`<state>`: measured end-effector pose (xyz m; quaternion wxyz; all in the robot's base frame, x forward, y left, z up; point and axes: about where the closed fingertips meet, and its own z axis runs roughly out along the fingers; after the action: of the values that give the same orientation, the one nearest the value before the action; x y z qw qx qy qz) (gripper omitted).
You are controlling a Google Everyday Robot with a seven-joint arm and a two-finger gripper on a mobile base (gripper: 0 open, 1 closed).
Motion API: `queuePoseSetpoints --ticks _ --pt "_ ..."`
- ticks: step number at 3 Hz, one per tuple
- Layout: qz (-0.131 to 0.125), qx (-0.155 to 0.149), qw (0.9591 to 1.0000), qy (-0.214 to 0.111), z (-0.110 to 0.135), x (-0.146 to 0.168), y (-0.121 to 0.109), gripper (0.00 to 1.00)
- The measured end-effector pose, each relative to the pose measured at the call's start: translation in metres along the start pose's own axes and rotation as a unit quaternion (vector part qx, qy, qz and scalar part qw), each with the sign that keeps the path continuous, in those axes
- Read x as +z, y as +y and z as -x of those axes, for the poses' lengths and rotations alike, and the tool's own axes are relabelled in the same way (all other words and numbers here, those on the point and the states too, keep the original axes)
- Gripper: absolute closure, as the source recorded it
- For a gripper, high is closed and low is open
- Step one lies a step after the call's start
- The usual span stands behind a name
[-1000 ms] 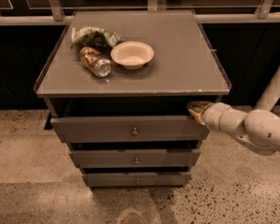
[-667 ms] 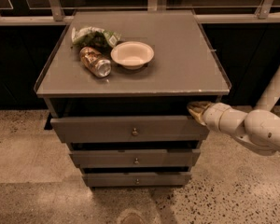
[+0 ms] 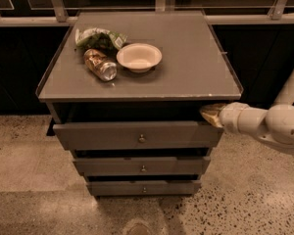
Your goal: Open top drawer
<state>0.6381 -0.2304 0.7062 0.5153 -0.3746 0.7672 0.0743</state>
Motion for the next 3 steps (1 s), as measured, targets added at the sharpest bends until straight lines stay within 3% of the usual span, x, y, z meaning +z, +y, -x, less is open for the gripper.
queuePoseSetpoints --ticks 1,2,3 --pt "0.044 0.027 0.9983 0.025 -0.015 -0.038 0.005 1.0" --pt "0.091 0.029 0.9951 0.028 -0.016 -0.041 0.029 1.0" --pt "0.091 0.029 0.9951 0.028 -0.016 -0.041 0.029 1.0"
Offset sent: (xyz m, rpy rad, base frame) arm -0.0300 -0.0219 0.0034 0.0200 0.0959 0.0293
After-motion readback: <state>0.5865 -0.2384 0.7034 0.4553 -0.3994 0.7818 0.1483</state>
